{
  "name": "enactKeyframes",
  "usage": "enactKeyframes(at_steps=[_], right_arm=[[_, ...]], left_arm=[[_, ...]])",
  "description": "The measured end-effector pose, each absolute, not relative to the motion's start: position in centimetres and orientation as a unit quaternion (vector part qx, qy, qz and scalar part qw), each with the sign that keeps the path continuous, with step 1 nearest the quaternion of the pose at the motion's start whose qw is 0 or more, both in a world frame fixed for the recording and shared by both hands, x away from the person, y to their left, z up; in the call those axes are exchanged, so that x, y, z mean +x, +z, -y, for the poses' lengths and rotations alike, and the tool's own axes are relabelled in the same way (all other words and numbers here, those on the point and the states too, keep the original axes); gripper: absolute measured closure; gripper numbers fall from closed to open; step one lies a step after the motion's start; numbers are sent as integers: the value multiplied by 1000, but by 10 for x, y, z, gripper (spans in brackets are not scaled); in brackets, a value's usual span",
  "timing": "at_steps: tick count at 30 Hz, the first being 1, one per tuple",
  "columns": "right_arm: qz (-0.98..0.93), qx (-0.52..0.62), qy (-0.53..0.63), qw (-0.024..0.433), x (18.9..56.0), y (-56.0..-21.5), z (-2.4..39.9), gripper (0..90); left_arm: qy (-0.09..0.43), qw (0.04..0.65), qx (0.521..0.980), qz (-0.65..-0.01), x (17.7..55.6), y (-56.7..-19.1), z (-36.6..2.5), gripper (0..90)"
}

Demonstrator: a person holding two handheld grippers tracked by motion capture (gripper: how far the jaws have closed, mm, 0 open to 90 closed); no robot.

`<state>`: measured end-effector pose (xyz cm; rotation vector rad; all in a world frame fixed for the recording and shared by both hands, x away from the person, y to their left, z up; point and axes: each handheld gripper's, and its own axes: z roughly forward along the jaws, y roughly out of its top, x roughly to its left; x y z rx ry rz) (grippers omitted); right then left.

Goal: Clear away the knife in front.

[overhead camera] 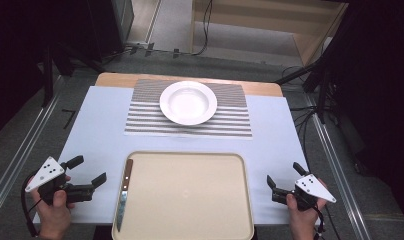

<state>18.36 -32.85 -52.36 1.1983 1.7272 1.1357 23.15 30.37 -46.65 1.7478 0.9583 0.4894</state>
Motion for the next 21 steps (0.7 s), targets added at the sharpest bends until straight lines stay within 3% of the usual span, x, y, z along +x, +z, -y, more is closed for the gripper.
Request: enactKeyframes(at_steps=[21], right_arm=[[-672, 468, 441, 368, 184, -523, 329, 0]], left_arm=[[225, 511, 709, -430, 232, -472, -343, 0]])
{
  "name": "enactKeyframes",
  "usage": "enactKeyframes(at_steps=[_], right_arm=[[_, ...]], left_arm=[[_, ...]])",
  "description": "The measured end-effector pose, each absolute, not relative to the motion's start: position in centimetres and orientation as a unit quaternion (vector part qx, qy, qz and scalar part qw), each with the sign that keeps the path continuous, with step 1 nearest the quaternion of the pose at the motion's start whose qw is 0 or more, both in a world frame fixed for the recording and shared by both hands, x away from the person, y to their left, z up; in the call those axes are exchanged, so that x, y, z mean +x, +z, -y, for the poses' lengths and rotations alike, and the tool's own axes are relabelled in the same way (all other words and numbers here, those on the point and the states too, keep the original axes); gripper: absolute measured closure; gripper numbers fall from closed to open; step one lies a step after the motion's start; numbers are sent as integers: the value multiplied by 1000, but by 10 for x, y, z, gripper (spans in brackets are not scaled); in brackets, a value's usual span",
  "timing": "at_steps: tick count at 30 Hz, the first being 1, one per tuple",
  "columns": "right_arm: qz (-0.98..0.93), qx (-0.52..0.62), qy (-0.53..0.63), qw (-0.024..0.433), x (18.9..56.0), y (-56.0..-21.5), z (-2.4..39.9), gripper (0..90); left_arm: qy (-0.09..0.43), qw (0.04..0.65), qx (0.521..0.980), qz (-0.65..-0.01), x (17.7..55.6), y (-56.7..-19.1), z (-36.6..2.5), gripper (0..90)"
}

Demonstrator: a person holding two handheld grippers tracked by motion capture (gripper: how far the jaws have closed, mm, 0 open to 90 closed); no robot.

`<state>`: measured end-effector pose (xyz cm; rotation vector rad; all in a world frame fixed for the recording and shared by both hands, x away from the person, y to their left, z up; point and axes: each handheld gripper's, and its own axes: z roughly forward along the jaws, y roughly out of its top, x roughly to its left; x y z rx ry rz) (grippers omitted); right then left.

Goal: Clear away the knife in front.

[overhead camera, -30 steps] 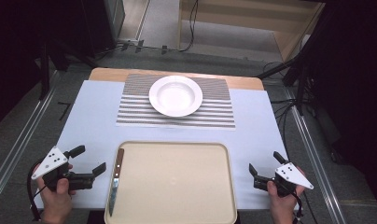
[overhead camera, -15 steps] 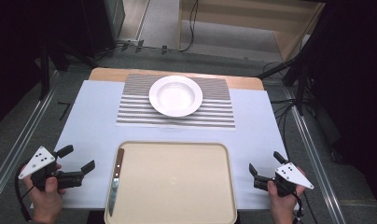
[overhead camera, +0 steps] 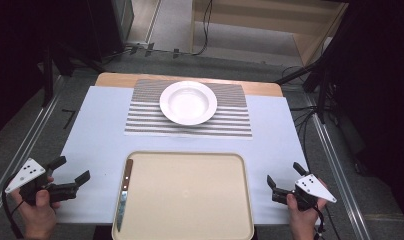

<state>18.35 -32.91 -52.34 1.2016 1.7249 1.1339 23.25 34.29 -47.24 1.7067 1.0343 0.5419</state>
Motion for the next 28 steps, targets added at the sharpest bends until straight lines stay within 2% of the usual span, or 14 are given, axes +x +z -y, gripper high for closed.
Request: enactKeyframes(at_steps=[11, 28], right_arm=[[-671, 469, 441, 367, 184, -523, 329, 0], [-672, 469, 441, 367, 183, -523, 329, 0]], left_arm=[[220, 525, 688, -450, 234, -480, -368, 0], [211, 527, 683, -459, 235, -490, -369, 0]])
